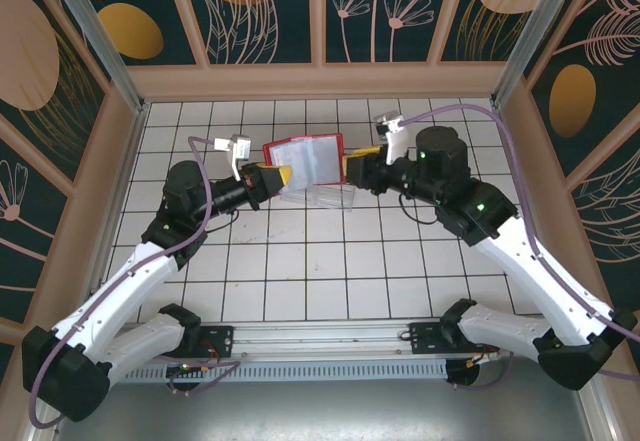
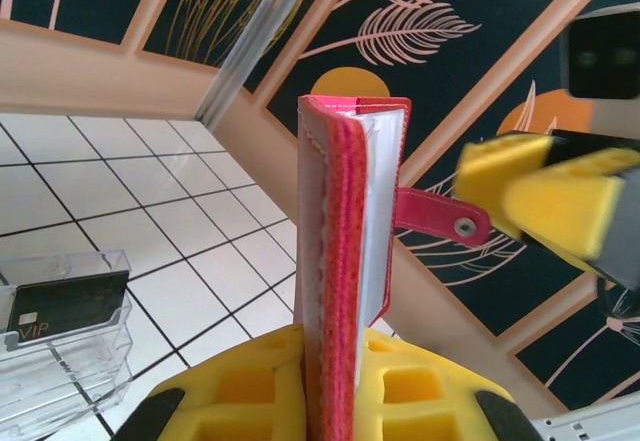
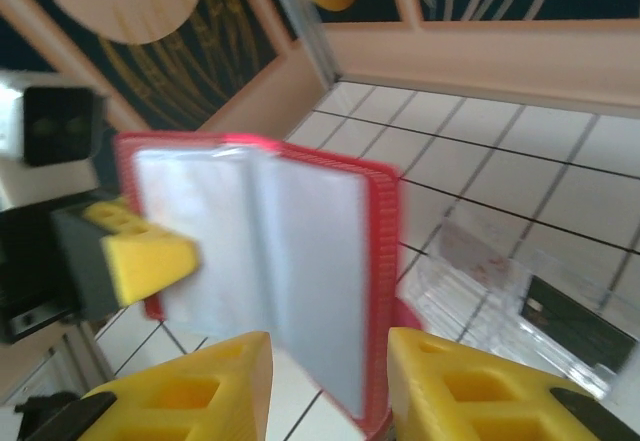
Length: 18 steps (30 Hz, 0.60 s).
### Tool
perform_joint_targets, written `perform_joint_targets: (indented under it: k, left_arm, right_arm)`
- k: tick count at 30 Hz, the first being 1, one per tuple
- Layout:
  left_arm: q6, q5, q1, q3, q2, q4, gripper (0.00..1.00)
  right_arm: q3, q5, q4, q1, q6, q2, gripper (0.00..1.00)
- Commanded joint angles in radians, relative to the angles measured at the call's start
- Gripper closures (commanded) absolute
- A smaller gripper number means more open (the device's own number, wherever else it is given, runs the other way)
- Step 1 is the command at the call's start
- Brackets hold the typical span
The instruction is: Take the credit cards out of the card holder
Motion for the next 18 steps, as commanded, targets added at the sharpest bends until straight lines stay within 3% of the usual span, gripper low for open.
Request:
perform_joint_targets:
  k: [1, 7, 18]
  left_arm:
    - [-0.025, -0.022, 0.0, 0.02, 0.005, 0.017, 1.0]
    - [-0.035, -0.025, -0.001, 0.029, 0.004, 0.01, 1.0]
    - [-0.081, -0.008, -0.001, 0.054, 0.014, 0.013, 1.0]
  right_arm:
    - [0.034, 0.054, 0.024, 0.07, -0.054, 0.037, 0.64]
    - [0.037, 0.076, 0.044, 0.142, -0.066, 0.12, 0.63]
    - [0.035, 0.07, 0.038, 0.157, -0.052, 0.183, 0.58]
